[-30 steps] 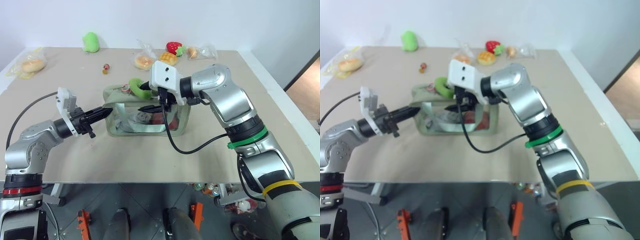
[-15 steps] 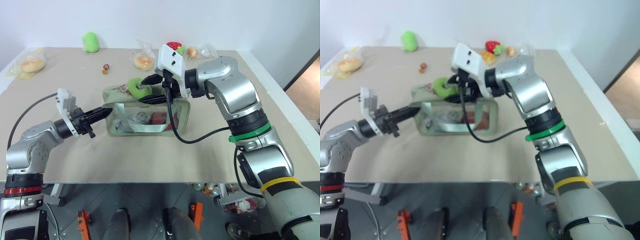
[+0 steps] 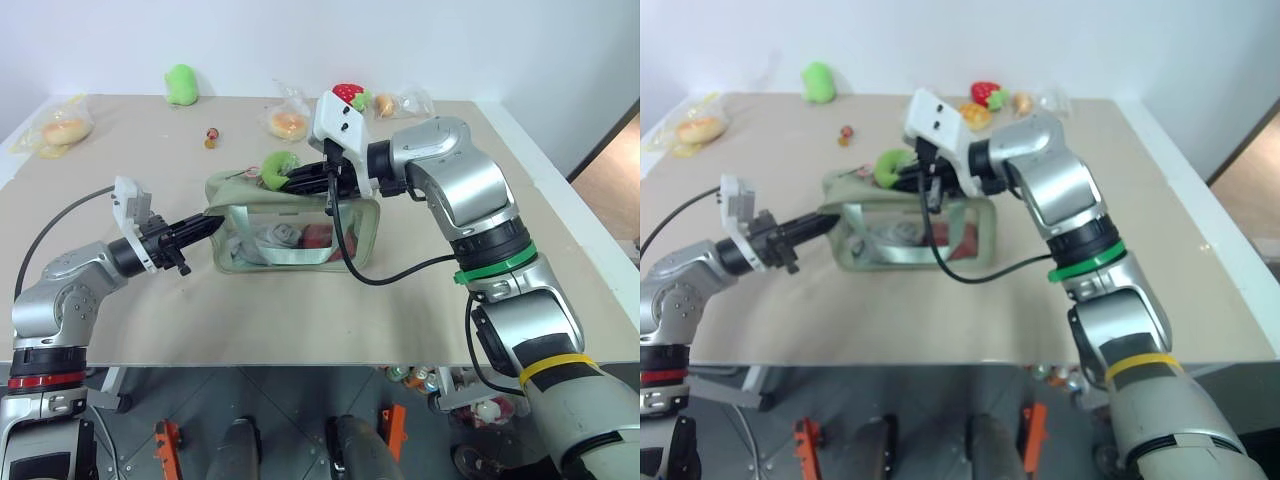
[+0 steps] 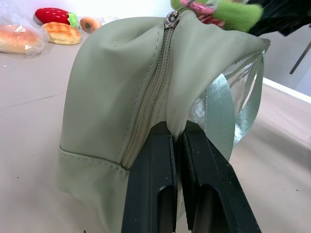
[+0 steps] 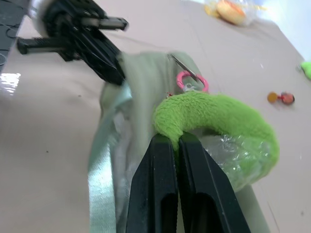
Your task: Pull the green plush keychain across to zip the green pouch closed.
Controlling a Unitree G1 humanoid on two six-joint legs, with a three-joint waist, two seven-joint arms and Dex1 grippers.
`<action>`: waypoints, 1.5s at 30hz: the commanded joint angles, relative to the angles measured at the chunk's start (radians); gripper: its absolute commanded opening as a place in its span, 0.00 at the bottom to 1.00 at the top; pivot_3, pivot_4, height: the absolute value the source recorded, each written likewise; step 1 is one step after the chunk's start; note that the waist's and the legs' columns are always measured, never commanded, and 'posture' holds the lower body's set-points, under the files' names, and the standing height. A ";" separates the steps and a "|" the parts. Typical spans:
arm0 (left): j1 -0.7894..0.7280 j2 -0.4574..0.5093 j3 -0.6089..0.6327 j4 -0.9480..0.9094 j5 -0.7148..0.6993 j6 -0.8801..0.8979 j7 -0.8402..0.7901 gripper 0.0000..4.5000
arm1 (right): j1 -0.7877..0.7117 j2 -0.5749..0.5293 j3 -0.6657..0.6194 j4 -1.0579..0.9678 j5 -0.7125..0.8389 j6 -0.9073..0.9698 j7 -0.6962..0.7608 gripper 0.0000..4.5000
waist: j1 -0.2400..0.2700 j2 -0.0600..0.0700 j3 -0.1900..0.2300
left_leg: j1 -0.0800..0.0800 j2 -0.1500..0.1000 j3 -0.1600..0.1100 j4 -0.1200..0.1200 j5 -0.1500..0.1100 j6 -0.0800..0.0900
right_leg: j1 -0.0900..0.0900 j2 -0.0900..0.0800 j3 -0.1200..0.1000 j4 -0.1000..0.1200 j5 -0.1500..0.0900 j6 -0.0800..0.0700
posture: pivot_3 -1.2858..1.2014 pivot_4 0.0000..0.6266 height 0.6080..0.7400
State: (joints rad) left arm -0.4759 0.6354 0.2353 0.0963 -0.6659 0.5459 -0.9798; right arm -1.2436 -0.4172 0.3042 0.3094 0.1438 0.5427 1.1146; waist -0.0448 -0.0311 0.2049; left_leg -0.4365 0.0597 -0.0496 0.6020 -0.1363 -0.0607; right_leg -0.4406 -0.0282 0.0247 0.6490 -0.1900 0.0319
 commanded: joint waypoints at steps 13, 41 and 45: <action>-0.010 -0.012 -0.021 0.037 0.027 0.004 -0.002 0.00 | -0.067 -0.335 -0.099 -0.022 -0.013 -0.202 0.184 0.00 | 0.002 0.000 0.000 | 0.000 0.000 0.001 -0.001 0.000 0.000 | 0.000 -0.001 0.000 -0.001 0.000 0.000 | 0.52 0.24 1.00; -0.025 0.011 -0.017 0.049 0.037 0.021 -0.032 0.00 | 0.297 -0.605 -0.062 -0.057 -0.374 -0.672 0.080 0.00 | 0.005 0.000 0.000 | 0.002 -0.001 0.012 0.000 -0.001 -0.001 | 0.000 -0.005 0.005 -0.002 -0.001 0.002 | 0.52 0.24 1.00; -0.022 0.010 -0.018 0.039 0.034 0.025 -0.028 0.00 | 0.372 -0.565 -0.033 -0.089 -0.406 -0.675 0.053 0.00 | 0.005 0.000 0.000 | 0.003 -0.002 0.013 0.000 -0.001 -0.001 | 0.000 -0.005 0.006 -0.002 -0.001 0.002 | 0.52 0.24 1.00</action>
State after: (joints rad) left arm -0.5076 0.6315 0.2219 0.1306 -0.6461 0.5550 -1.0127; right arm -0.8968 -0.9878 0.2627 0.2374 -0.2319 -0.1314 1.1866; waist -0.0397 -0.0311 0.2048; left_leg -0.4334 0.0582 -0.0365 0.6017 -0.1369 -0.0617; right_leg -0.4402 -0.0337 0.0306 0.6465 -0.1911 0.0344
